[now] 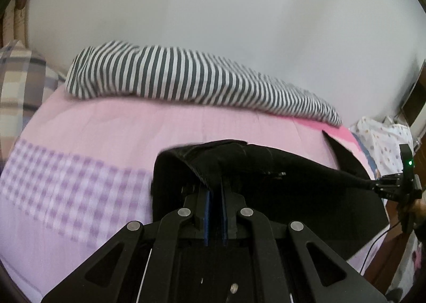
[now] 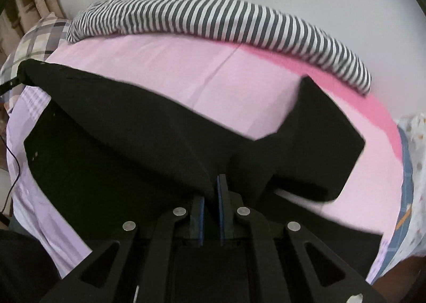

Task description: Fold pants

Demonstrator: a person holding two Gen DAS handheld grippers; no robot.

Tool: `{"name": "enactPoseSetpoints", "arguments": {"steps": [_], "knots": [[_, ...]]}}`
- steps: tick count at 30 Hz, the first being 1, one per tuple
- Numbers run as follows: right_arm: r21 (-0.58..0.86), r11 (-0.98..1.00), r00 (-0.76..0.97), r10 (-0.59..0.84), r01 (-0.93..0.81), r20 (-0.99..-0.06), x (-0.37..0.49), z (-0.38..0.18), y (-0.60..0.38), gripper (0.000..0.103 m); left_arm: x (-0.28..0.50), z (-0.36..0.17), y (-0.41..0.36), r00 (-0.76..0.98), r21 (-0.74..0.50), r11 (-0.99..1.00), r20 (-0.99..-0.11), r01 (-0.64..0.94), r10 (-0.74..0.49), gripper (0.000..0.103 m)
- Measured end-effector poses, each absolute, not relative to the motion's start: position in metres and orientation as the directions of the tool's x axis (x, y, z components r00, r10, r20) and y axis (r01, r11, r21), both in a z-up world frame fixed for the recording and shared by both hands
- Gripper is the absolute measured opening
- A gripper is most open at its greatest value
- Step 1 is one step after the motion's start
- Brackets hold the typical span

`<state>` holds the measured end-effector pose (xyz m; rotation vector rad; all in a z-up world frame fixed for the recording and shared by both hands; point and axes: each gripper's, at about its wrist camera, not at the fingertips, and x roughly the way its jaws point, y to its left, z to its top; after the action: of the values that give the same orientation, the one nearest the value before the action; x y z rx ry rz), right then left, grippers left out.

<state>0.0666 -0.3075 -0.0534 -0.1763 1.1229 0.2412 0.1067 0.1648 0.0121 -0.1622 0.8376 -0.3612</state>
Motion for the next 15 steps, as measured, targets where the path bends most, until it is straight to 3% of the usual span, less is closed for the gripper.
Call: {"name": "enactPoseSetpoints", "arguments": {"steps": [15], "knots": [[0.020,0.975,0.353,0.100,-0.222,-0.930,0.007,-0.090,-0.308,0.006,0.050,-0.051,0.163,0.471,-0.129,0.933,-0.835,0.337,-0.286,0.010]]}}
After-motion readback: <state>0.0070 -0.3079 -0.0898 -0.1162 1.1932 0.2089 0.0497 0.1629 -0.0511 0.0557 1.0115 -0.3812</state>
